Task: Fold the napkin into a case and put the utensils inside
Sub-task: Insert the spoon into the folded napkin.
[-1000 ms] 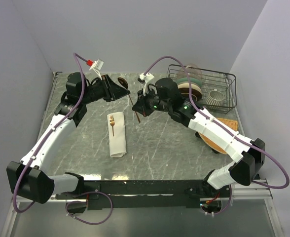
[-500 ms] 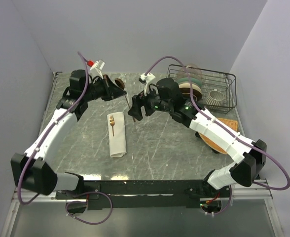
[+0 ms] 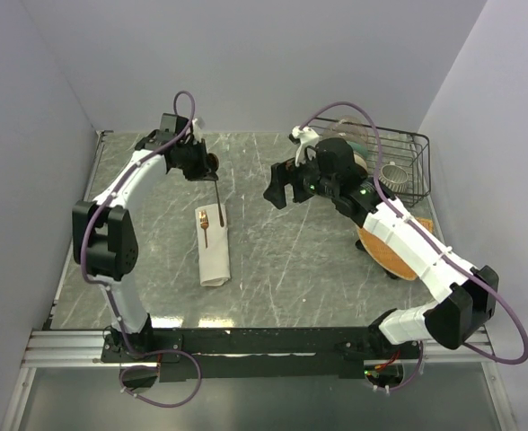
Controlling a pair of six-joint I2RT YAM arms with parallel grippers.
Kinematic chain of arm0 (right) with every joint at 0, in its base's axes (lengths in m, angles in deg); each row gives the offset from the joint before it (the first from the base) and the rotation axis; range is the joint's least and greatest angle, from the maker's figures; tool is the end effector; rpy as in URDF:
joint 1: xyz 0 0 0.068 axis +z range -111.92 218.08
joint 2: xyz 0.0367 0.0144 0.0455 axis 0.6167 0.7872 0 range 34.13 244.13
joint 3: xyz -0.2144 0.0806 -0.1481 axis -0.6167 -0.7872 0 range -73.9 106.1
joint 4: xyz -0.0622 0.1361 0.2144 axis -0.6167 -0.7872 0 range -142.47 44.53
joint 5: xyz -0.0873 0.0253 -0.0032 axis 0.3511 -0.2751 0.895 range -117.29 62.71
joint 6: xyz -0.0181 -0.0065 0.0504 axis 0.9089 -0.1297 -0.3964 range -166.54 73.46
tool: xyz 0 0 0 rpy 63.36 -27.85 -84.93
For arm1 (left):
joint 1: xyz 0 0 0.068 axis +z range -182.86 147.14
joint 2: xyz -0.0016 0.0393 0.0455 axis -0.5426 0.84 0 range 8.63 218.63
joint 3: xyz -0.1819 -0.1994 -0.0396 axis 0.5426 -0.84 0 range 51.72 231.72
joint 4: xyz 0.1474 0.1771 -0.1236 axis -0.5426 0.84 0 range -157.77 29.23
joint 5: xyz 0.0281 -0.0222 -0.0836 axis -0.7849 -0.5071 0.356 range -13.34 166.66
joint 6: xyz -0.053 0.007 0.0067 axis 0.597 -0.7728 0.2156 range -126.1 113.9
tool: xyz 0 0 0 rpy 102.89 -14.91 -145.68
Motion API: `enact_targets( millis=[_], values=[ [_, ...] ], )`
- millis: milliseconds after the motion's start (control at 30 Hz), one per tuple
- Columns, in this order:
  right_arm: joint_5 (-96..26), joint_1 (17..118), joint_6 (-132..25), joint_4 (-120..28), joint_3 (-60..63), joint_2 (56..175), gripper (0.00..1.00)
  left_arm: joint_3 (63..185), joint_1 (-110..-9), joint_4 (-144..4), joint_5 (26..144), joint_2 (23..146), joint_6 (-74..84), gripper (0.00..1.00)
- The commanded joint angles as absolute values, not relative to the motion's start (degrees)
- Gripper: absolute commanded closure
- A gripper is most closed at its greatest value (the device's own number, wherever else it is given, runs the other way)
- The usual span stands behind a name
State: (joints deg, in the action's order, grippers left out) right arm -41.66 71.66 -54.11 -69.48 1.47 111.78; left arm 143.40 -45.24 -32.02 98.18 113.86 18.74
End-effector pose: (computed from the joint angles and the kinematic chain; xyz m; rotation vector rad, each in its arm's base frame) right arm 0.2517 0.1778 0.3735 -0.6273 1.9907 0.7002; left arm 0.3992 -0.1010 0.2880 -0.0957 2.4891 -0.7417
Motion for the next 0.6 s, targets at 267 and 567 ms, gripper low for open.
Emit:
enact_targets(
  millis=[267,567],
  values=[
    [-41.1,69.7,-53.4,-68.9,-0.1,108.0,0.0,150.9,-43.7,-21.8,94.9,123.0,16.8,0.99],
    [-41.5,69.6,-53.3,-69.1,1.0,109.3,0.0,150.2,-43.6,-21.9,95.2,125.4,17.5,0.99]
  ],
)
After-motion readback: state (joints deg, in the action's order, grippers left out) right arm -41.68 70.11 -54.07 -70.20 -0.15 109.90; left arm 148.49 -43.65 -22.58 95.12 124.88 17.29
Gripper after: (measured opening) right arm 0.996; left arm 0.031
